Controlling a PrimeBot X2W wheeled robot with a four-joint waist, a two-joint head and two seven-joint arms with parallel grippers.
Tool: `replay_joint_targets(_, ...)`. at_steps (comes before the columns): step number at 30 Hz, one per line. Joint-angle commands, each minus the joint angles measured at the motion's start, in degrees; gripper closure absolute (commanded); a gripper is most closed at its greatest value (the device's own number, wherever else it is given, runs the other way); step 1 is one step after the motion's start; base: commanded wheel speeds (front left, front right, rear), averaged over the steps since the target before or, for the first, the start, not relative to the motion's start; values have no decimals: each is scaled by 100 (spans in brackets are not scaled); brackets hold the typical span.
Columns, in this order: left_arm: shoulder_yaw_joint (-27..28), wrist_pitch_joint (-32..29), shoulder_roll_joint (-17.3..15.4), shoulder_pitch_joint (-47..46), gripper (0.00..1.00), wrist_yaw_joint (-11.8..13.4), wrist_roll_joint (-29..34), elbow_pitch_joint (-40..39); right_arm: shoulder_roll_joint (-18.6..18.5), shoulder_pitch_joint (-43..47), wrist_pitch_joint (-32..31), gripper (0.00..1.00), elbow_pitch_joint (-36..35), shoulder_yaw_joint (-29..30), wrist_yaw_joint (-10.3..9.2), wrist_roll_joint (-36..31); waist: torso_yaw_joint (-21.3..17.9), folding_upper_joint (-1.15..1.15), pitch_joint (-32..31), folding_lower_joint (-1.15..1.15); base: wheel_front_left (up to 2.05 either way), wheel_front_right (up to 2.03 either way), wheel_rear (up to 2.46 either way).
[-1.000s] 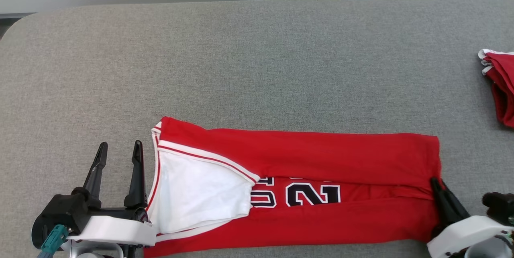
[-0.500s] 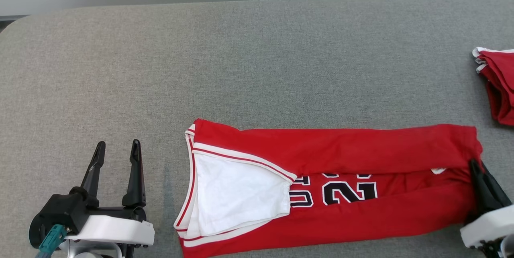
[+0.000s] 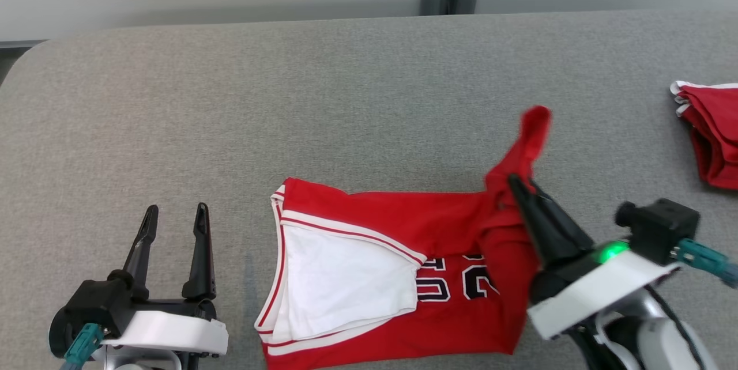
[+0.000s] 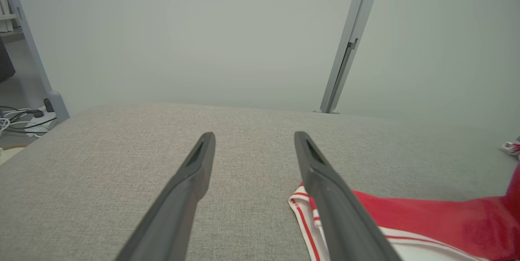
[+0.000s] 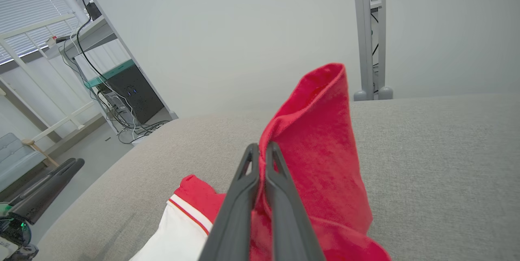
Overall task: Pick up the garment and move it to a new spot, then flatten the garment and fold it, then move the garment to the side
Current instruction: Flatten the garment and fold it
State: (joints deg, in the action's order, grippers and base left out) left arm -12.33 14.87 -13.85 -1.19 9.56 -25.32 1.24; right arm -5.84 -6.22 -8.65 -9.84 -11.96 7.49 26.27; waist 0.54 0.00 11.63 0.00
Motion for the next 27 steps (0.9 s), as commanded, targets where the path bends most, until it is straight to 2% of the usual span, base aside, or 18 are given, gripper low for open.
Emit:
replay_joint_targets(1,4,3,-20,-72,0,-25,-3,5,5,-78,30,100,18,-27,0,56,44,0,-5,0,0,0,0)
replay_joint_targets(9,-145,-4,84,-154,0,-98,-53,78,274,-794,491,100,969,-1219,1,429,461,0,26,0,0,0,0)
replay_joint_targets(17,-225,18,205,-317,0,-262,-93,298,277,-1389,1283,100,2236,-2365,1,1244,840,0,200,0,0,0,0)
replay_joint_targets(18,-259,21,259,-418,0,-317,-69,382,276,-1658,1556,100,2661,-2736,1,1566,934,0,288,0,0,0,0)
replay_joint_targets(25,-293,30,345,-572,0,-417,-31,532,272,-2246,1932,100,3453,-3515,1,2284,998,0,422,0,0,0,0)
replay_joint_targets(26,-285,31,355,-580,0,-431,-28,548,279,-2306,1952,76,3515,-3635,1,2358,986,0,427,0,0,0,0)
replay_joint_targets(27,-275,28,361,-585,0,-448,-25,560,282,-2375,1995,4,3547,-3726,1,2401,969,0,428,0,0,0,0)
